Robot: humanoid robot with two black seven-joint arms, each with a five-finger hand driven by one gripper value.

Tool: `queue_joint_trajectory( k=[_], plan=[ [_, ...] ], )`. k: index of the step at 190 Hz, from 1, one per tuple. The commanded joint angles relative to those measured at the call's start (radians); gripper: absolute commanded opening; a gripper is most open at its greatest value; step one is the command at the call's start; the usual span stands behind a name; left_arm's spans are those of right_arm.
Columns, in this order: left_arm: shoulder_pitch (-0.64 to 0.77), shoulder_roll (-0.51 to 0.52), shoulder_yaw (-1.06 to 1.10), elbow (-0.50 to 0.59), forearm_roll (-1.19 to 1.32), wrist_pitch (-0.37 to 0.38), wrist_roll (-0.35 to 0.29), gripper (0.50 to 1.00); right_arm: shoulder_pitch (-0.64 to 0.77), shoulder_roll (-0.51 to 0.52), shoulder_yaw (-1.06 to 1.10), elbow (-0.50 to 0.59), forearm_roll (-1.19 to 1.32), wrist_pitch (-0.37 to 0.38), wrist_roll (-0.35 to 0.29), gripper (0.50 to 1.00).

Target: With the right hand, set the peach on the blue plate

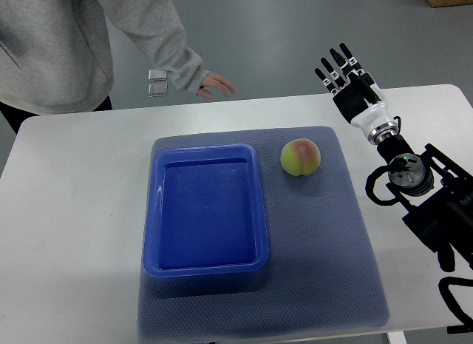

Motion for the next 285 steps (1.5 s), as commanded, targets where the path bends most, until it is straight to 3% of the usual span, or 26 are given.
queue_joint_trajectory(
  k=[1, 48, 85, 118, 128, 129, 143, 157, 158, 175, 285],
  plan=[
    [0.001, 0.000, -0.002, 0.000, 0.000, 0.000, -0.001, 1.000, 0.000, -0.004, 0.000, 0.000, 0.000, 0.000, 0.000, 0.932],
    [-0.001, 0.000, 0.000, -0.002, 0.000, 0.000, -0.001, 1.000, 0.008, -0.009, -0.003, 0.000, -0.019, 0.000, -0.003, 0.932],
    [0.001, 0.000, -0.002, -0.002, 0.000, 0.000, 0.000, 1.000, 0.075, -0.023, -0.066, 0.000, -0.210, 0.002, -0.011, 0.930],
    [-0.001, 0.000, 0.000, -0.002, 0.002, 0.000, -0.001, 1.000, 0.252, -0.161, -0.335, 0.000, -0.608, 0.028, -0.023, 0.930],
    [-0.001, 0.000, 0.000, -0.002, 0.002, 0.000, -0.001, 1.000, 0.252, -0.161, -0.335, 0.000, -0.608, 0.028, -0.023, 0.930],
    [-0.001, 0.000, 0.000, -0.002, 0.003, 0.000, -0.001, 1.000, 0.315, -0.199, -0.461, 0.009, -0.743, 0.046, -0.058, 0.930],
    [-0.001, 0.000, 0.000, -0.003, 0.003, 0.000, -0.001, 1.000, 0.406, -0.247, -0.644, 0.012, -0.914, 0.080, -0.110, 0.930],
    [-0.001, 0.000, 0.000, -0.003, 0.005, 0.000, 0.000, 1.000, 0.430, -0.254, -0.691, 0.012, -0.947, 0.091, -0.118, 0.930],
    [-0.001, 0.000, -0.002, -0.003, 0.005, 0.000, -0.001, 1.000, 0.486, -0.262, -0.785, 0.012, -1.001, 0.110, -0.132, 0.932],
    [-0.001, 0.000, -0.002, -0.003, 0.005, 0.000, -0.001, 1.000, 0.543, -0.264, -0.892, 0.012, -1.013, 0.118, -0.173, 0.932],
    [-0.001, 0.000, -0.002, -0.003, 0.003, 0.000, -0.001, 1.000, 0.483, -0.251, -0.939, 0.090, -1.028, 0.078, -0.188, 0.930]
  ],
)
